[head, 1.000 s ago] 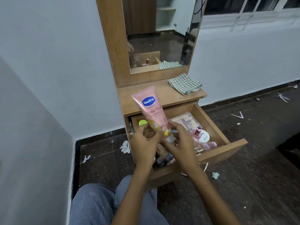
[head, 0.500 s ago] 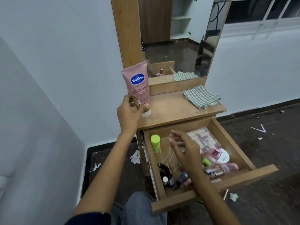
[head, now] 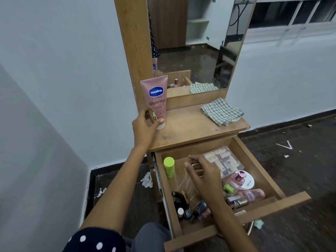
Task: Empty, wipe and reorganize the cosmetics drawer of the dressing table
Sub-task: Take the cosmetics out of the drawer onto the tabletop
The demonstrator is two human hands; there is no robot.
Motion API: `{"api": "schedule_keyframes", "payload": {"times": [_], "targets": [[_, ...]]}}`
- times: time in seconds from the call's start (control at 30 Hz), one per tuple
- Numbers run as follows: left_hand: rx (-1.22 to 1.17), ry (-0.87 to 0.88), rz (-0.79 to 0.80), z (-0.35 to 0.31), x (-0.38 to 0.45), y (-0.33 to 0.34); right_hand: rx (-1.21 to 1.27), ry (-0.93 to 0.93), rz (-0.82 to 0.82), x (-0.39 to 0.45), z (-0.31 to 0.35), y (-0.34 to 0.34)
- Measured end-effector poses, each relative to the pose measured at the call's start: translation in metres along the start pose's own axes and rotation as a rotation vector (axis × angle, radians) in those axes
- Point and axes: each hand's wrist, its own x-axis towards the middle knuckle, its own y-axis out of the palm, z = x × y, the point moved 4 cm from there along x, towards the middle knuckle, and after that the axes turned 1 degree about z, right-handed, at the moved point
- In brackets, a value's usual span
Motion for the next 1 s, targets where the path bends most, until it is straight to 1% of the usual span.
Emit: {"api": "schedule_keyframes", "payload": {"times": [0.1,0.17,0.23,0.3,0.37,0.47,0.53,0.57,0.7,0.87,1.0], "targets": [[-0.005,-0.027,0.004,0.003,-0.004,-0.001,0.01,0.023,0.016,0.0,0.001,0.001],[0.034,-0.03,-0.031,0.001,-0.01,-0.004,0.01,0.042,0.025,0.0,0.0,0.001],[0.097,0.024,-0.135,-0.006,-0.028,-0.011,0.0,0.057,0.02,-0.001,-0.002,0.001],[0.17,0.148,-0.209,-0.017,-0.058,-0.016,-0.021,0.086,0.008,0.0,-0.005,0.0],[0.305,0.286,-0.151,-0.025,-0.089,-0.014,-0.042,0.116,0.002,0.001,-0.008,0.001],[0.627,0.417,0.025,-0.02,-0.121,0.001,-0.069,0.119,0.025,0.002,-0.01,0.002],[0.811,0.416,0.128,-0.011,-0.129,0.009,-0.077,0.123,0.035,0.002,-0.011,0.002],[0.862,0.399,0.167,-0.008,-0.129,0.012,-0.079,0.128,0.039,0.002,-0.011,0.002],[0.935,0.344,0.249,-0.004,-0.129,0.017,-0.083,0.16,0.054,0.001,-0.014,0.004],[0.916,0.358,0.227,-0.003,-0.131,0.02,-0.113,0.171,0.09,0.002,-0.015,0.007],[0.975,0.362,0.256,-0.002,-0.125,0.026,-0.119,0.188,0.114,0.003,-0.018,0.009]]}}
